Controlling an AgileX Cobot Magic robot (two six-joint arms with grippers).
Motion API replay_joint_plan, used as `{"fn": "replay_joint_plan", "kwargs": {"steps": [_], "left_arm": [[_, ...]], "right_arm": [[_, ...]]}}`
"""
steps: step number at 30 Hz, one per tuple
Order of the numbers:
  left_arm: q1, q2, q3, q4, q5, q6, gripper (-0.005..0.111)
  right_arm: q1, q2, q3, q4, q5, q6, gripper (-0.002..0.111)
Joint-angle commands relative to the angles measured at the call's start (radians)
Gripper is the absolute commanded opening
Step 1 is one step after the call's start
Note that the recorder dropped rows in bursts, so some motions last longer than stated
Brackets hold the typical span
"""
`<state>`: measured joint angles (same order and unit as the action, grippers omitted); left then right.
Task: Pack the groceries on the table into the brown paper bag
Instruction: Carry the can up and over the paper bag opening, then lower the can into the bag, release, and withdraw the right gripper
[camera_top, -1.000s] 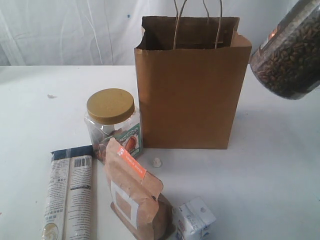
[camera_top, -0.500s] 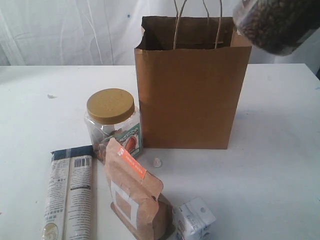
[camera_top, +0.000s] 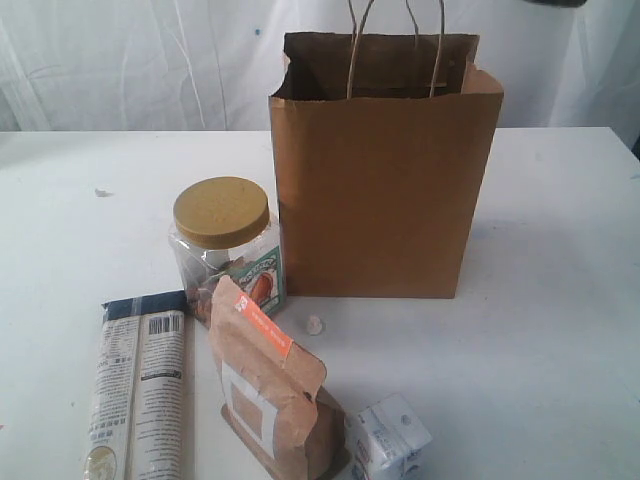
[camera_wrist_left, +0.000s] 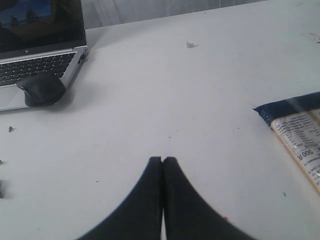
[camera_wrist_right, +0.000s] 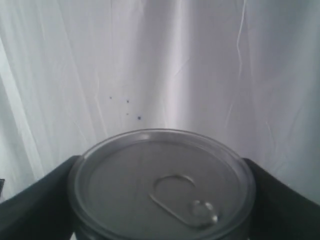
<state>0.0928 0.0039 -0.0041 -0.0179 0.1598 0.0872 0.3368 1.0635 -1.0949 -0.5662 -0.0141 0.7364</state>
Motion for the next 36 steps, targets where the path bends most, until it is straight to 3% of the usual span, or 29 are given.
{"fn": "replay_joint_plan", "kwargs": {"steps": [1,15,23,27,32,36], "left_arm": [[-0.006,-0.004,0.004,-0.004,-0.003,-0.001,0.000],[-0.006,-0.004,0.004,-0.004,-0.003,-0.001,0.000],[-0.006,-0.004,0.004,-0.004,-0.003,-0.001,0.000],[-0.006,-0.004,0.004,-0.004,-0.003,-0.001,0.000],[-0.006,-0.004,0.004,-0.004,-0.003,-0.001,0.000],[-0.006,-0.004,0.004,-0.004,-0.003,-0.001,0.000]], "right_arm": [[-0.064,0.090,-0.029,-0.008,-0.101,0.001,0.018],[-0.138,0.303,-0.035,0.296,-0.383,0.004,0.018],[-0.138,0.411,-0.035,0.299,-0.556,0.021,0.018],[-0.134,0.448,-0.035,0.291,-0.587,0.188,0.018],[-0.134,0.467,-0.035,0.151,-0.627,0.334,0.018],[-0.126,0.482,-0.035,0.075,-0.732,0.343,0.018]]}}
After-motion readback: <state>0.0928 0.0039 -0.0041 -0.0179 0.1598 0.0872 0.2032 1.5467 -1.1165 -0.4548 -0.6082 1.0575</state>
